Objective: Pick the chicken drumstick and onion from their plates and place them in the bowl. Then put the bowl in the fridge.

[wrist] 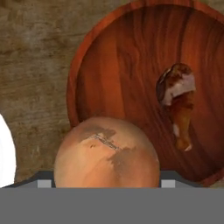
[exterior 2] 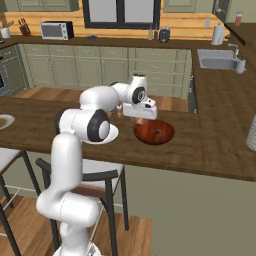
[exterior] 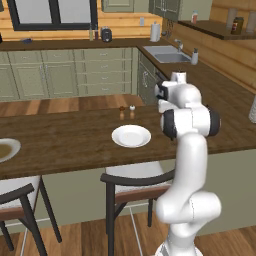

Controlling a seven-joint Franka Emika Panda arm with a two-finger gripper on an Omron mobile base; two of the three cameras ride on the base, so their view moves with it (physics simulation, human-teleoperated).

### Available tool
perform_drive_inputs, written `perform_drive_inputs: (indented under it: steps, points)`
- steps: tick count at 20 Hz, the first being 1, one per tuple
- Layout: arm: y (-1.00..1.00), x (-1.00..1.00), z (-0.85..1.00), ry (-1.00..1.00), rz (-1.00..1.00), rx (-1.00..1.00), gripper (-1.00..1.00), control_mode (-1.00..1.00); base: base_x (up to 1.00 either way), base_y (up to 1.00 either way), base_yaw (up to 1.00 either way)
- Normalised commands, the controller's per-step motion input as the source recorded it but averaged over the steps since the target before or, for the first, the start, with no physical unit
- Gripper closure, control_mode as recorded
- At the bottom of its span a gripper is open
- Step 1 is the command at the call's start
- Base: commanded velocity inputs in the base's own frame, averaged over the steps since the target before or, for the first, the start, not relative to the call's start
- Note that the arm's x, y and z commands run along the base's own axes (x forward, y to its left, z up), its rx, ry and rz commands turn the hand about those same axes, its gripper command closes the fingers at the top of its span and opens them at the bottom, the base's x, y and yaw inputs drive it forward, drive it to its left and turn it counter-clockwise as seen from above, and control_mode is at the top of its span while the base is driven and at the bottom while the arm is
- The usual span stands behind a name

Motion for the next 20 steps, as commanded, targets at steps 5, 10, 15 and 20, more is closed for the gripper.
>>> perform_drive_inputs:
  steps: [5,10,15,20]
  points:
    - [-0.43,0.28,-0.43,0.02,0.00,0.03,1.00,-1.00,0.00,0.00,0.00]
    - [-0.01,0.02,-0.51,0.00,0.00,0.00,1.00,-1.00,0.00,0.00,0.00]
    - [-0.01,0.00,-0.35,0.00,0.00,0.00,1.00,-1.00,0.00,0.00,0.00]
    - [-0.15,0.04,-0.32,0.00,0.00,0.00,1.00,-1.00,0.00,0.00,0.00]
